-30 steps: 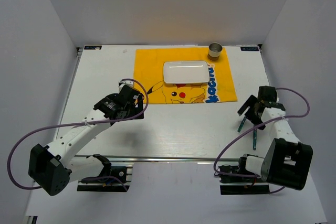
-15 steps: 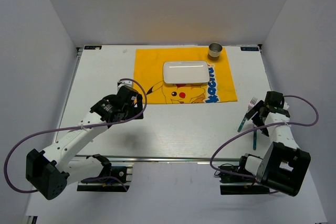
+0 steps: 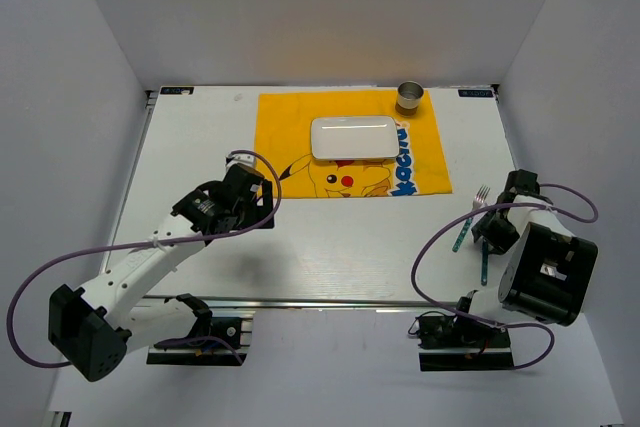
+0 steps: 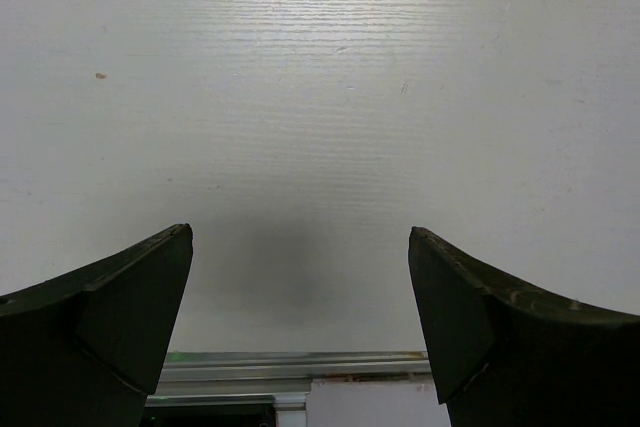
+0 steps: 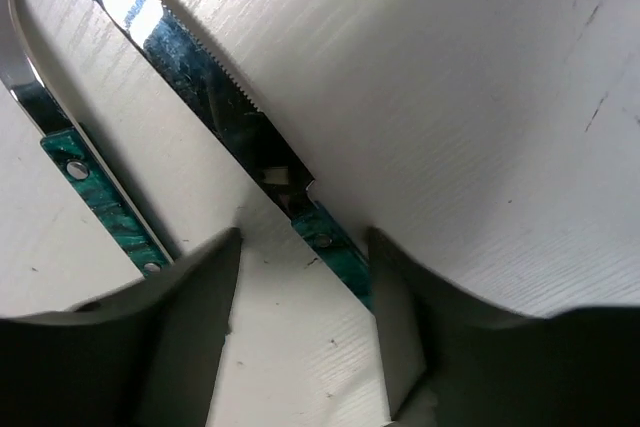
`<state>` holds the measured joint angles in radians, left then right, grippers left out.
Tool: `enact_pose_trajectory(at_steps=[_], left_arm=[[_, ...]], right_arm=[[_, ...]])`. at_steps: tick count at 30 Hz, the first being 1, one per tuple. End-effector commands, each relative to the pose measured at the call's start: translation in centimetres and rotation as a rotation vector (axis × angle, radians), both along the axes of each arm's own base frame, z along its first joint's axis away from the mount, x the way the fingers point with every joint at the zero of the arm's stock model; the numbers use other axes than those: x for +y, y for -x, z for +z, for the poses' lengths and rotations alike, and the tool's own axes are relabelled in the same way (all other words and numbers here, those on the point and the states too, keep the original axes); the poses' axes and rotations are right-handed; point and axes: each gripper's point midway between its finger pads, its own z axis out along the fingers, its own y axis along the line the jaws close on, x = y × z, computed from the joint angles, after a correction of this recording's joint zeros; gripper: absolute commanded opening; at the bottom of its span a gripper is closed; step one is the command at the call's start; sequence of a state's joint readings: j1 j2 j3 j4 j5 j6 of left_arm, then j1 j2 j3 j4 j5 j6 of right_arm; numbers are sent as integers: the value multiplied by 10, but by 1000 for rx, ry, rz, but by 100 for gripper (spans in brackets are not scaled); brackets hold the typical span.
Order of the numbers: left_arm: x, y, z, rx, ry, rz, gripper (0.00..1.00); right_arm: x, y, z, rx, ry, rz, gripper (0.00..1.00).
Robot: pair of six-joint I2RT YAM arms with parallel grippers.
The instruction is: Set the dinner table for one person
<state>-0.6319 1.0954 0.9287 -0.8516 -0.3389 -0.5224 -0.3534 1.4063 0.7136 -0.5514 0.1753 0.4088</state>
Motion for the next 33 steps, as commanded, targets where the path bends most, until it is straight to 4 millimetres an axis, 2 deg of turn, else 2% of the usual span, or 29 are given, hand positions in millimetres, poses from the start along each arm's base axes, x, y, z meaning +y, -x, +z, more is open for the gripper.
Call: enact_pose_trajectory(at_steps=[1,2,3,5,8,14,18,19,21,23,24,25,26,27,28,29,30,31,32,33], left_arm=[[-5,-1,11,-40,35,-21,98],[-5,-1,12,-43,36,-20,98],[-4,-1,12,-44,36,-20,98],[-4,-1,11,-43,34,-19,98],[-5,-1,10,-39,32,-20,98],[-4,-1,10,-36,29,-19,98],[0,-3,11,-40,13,4,98],[1,-2,11,-37,8,14,98],[10,-5,13,-42,0,56,98],[13,-6,14,-46,-12,71,98],[13,-7,15,-51,-12,76,98],[14,-7,16,-56,-13,79,98],[15,-7,17,-60,-12,84,98],[15,-8,18,-67,-8,85,98],[15,-7,19,-74,-5,86,98],[15,-7,20,-79,-1,83,98],[14,-8,21,-87,4,79,98],[14,-8,23,-94,11,76,98],[12,-7,23,-96,22,66,98],[10,-7,26,-109,35,50,98]], right_arm=[[3,11,-8,64,-24,-10,49],[3,13,-9,76,-25,-10,39],[3,13,-9,78,-25,-12,21],[1,13,-8,74,-17,-16,9],[1,12,-7,67,-14,-24,0],[-3,10,1,53,16,-26,0],[-17,1,36,-50,111,-66,0],[-18,-11,57,-130,126,-53,0],[-16,-29,84,-224,134,-30,0],[-1,-48,97,-289,94,39,0],[3,-55,95,-278,78,80,0],[18,-73,104,-311,56,146,0],[25,-82,104,-313,52,195,0],[39,-93,94,-285,40,252,0],[38,-109,105,-300,78,271,0],[56,-119,94,-250,83,342,0],[59,-129,93,-237,105,386,0],[70,-151,110,-285,118,428,0],[86,-162,100,-265,106,483,0],[92,-172,100,-273,94,518,0]])
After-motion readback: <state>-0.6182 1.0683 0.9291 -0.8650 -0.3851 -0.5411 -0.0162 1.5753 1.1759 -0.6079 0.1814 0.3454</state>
